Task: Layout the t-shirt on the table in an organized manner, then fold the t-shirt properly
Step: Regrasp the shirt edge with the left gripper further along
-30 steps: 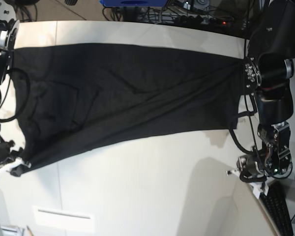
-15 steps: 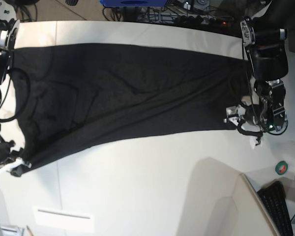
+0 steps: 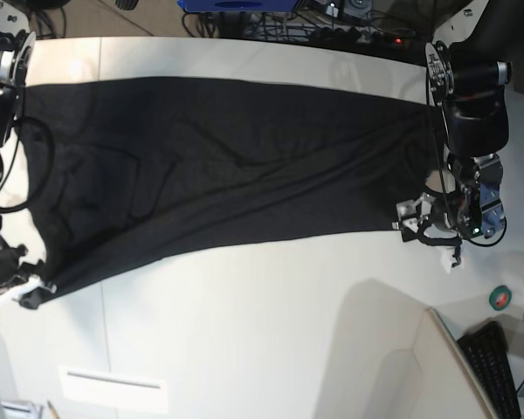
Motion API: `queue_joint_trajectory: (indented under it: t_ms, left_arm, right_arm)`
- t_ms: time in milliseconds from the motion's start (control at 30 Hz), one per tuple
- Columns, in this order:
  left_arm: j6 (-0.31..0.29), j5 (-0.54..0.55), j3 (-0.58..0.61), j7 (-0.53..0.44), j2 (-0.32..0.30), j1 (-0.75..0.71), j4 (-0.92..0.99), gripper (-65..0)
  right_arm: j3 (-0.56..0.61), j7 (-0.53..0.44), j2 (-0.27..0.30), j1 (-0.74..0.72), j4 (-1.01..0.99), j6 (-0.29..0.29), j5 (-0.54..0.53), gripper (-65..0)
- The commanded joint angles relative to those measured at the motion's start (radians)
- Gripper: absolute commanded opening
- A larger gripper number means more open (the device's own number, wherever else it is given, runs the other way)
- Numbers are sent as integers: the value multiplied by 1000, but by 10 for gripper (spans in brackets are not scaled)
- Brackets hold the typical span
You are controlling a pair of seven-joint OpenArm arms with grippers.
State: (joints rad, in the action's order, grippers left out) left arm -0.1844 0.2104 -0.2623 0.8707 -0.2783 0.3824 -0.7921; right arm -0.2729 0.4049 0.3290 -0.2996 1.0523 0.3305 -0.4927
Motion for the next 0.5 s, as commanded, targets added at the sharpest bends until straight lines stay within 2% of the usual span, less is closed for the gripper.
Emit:
queue_joint_trajectory:
  t_ms: [0,200,300,400,467]
  left_arm:
    - [0,4,4,-11,-12,30,7,-133]
    - [0,2,7,-51,4,33,24,-151]
    - [0,2,7,-52,11,23,26,-301]
    - [0,-7,8,-52,26,20,26,-533]
    - [0,-7,10,-52,26,20,26,-650]
  right_arm:
    - [-4,-28,19,-29,16,6,-11,-650]
    - [-4,-28,19,-29,16,6,-11,-650]
    - [-4,-28,19,-29,16,6,-11,-650]
    - [-4,-28,19,-29,16,6,-11,-650]
    - [-4,-28,19,-29,16,6,-11,-650]
